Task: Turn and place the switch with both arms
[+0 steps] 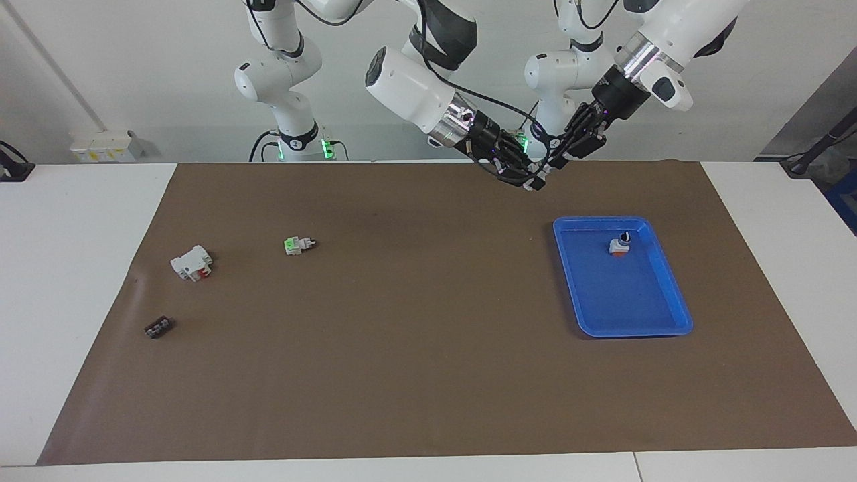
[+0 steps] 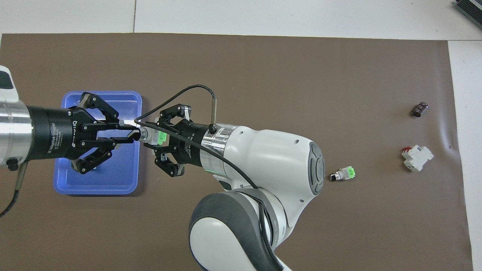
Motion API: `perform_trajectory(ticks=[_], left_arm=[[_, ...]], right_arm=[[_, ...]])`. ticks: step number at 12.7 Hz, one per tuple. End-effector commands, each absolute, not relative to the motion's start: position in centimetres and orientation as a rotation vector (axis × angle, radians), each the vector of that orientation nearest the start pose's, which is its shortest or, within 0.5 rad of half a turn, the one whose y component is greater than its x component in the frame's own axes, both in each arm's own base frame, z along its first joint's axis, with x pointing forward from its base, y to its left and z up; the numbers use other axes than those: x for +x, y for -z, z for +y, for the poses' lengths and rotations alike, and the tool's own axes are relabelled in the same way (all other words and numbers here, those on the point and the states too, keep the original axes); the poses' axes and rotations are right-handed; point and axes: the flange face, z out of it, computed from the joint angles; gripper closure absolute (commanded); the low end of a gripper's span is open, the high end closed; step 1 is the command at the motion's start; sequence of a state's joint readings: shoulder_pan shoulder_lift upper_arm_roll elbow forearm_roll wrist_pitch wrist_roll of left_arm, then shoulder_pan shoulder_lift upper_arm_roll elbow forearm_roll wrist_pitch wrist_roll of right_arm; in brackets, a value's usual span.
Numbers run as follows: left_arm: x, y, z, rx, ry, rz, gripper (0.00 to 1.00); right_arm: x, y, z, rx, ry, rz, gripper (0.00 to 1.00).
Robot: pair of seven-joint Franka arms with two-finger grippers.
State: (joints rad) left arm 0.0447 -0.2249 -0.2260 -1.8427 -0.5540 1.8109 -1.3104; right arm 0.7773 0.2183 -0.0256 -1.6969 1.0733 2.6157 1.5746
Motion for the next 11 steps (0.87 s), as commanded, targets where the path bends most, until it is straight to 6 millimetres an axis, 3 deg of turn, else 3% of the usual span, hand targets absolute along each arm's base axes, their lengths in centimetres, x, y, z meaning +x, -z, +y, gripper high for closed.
perform_trajectory(ticks=[1, 9, 11], left_arm=[[47.9, -64.5, -15.0, -2.967, -0.352, -2.062, 1.00], [47.3, -64.6, -16.5, -2.992, -0.371, -2.011, 1.00], [46.9, -64.4, -16.5, -2.847, -0.447, -2.150, 1.00]], right_arm=[[50.1, -53.6, 45.1, -1.544, -0.583, 1.537, 1.00], [50.0, -53.5, 45.1, -1.544, -0.583, 1.538, 1.00], [50.0, -53.5, 45.1, -1.544, -0.583, 1.538, 1.00]])
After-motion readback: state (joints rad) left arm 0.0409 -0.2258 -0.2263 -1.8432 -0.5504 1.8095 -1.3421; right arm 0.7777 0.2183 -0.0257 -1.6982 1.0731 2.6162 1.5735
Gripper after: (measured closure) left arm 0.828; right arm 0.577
